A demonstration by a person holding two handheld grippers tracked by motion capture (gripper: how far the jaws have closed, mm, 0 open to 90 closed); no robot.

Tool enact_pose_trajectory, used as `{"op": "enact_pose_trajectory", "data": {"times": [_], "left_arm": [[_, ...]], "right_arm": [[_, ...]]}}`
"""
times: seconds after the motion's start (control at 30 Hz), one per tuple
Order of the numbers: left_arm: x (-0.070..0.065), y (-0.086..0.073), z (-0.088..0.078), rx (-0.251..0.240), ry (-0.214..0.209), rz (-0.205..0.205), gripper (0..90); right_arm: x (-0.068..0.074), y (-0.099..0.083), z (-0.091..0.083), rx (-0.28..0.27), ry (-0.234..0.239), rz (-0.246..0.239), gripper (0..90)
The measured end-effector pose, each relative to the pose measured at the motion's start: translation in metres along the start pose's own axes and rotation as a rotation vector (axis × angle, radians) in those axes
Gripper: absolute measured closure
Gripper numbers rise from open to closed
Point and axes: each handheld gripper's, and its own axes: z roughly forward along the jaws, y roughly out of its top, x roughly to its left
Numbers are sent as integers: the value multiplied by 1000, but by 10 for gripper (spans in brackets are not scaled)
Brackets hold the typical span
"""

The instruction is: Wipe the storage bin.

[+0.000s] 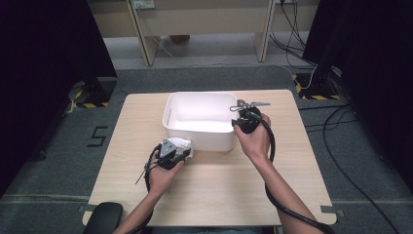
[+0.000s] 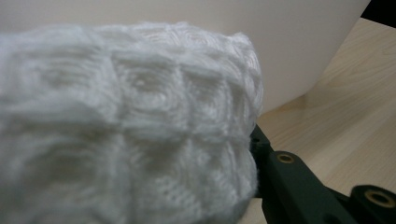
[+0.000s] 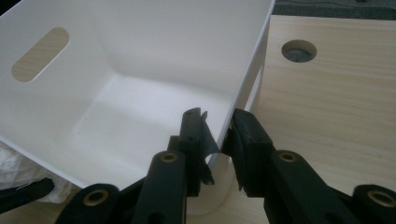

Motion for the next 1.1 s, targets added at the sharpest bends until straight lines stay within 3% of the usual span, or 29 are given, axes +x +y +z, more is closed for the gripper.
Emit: {"op": "enact_pose_trajectory", "data": {"times": [0.4, 1.1], "left_arm": [[-7, 5, 3, 0, -21, 6, 748], [-14, 35, -14, -87, -39, 14, 748]], "right_arm": [[0, 0, 0, -1, -1, -2, 751], [0, 0, 0, -2, -2, -5, 751]]}}
